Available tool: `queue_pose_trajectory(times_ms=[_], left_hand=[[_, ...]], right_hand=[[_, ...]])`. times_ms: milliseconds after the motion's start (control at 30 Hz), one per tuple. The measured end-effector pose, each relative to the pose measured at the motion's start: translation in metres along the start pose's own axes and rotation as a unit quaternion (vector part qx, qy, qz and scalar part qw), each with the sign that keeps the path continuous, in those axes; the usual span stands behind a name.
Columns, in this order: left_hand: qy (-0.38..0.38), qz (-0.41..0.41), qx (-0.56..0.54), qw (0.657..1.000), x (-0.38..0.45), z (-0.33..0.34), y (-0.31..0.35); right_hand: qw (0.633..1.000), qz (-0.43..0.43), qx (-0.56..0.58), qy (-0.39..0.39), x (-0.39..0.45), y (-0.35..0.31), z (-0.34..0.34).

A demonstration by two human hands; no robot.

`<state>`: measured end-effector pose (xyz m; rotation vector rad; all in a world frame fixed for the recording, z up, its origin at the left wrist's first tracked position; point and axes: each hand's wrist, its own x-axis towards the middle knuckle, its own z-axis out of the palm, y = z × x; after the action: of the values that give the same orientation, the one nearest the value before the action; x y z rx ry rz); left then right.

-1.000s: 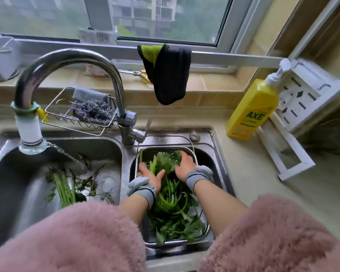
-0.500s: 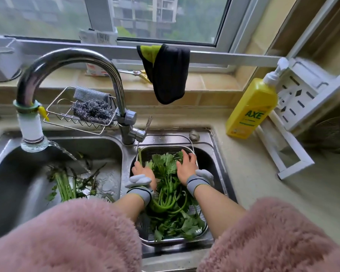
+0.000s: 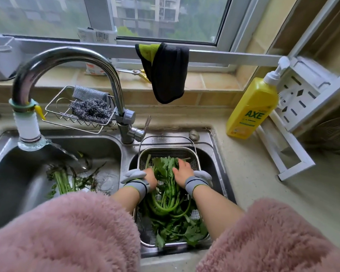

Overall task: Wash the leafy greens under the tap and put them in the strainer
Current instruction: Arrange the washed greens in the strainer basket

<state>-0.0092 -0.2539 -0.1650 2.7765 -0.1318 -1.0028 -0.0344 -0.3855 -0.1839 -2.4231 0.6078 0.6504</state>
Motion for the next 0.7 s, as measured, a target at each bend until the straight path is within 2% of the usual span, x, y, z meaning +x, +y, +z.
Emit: queue_pose_trajectory(times_ms=[133, 367, 500, 600, 700], left_hand=[[0.049, 0.001, 0.017, 0.999, -0.007, -0.013, 0.004], [0.081, -0.007, -0.013, 0.997, -0.009, -0.022, -0.006], [0.088, 0.004, -0.032, 0.996, -0.016, -0.023, -0.008], [0.102, 0.007, -0.046, 0.994, -0.028, -0.028, -0.018], [0.107, 0.005, -0.069, 0.992, -0.043, -0.032, -0.041]], right_hand=[[0.999, -0.001, -0.028, 0.014, -0.002, -0.004, -0.01], [0.994, 0.014, -0.089, 0.067, -0.01, -0.01, -0.024], [0.989, -0.012, -0.093, 0.113, -0.016, -0.016, -0.028], [0.98, -0.065, -0.114, 0.148, -0.023, -0.033, -0.033], [0.982, -0.115, -0.05, 0.139, -0.036, -0.065, -0.031]])
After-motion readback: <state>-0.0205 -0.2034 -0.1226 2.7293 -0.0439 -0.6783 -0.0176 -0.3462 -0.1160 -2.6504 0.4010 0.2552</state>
